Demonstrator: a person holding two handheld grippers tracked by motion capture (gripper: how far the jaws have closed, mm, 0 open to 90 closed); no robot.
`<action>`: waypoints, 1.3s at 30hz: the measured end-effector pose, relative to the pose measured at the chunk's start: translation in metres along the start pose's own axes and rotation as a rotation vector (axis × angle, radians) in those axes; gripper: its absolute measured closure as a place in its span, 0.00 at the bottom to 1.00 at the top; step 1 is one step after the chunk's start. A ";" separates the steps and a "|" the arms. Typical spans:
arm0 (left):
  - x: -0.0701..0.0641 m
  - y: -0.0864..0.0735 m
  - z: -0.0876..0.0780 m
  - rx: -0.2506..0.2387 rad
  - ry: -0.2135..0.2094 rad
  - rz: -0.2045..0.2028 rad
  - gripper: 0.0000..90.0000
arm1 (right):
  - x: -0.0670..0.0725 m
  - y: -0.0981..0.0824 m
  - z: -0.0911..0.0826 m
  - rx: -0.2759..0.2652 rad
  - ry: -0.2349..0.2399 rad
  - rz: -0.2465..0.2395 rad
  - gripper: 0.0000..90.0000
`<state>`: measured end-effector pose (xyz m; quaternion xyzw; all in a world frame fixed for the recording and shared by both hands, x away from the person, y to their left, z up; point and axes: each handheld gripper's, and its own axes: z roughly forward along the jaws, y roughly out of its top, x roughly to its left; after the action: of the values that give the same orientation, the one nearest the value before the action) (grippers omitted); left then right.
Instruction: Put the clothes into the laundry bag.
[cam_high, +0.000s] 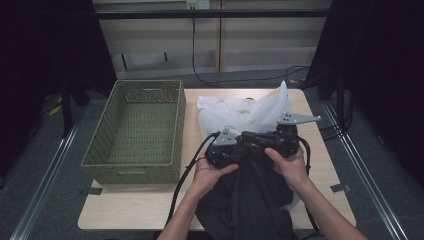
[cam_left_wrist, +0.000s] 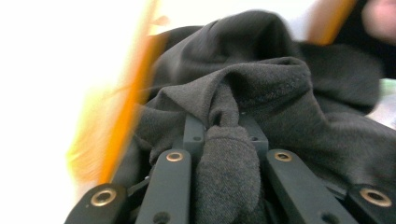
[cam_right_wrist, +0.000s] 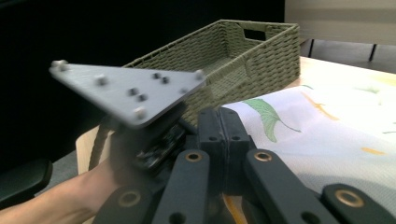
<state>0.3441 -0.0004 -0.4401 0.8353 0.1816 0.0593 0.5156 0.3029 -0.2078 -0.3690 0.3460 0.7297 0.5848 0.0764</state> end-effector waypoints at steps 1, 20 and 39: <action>0.003 0.000 0.001 0.002 0.020 -0.006 0.87 | -0.001 -0.001 -0.002 0.007 -0.012 0.003 1.00; 0.016 -0.018 -0.015 -0.041 0.086 -0.037 0.36 | -0.024 -0.052 -0.016 0.098 -0.072 0.064 1.00; 0.010 -0.059 -0.023 -0.027 0.077 -0.126 0.90 | -0.016 -0.034 -0.011 0.053 -0.051 0.041 1.00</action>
<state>0.3323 0.0462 -0.4827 0.8122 0.2527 0.0611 0.5222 0.2952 -0.2287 -0.4013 0.3775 0.7355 0.5578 0.0740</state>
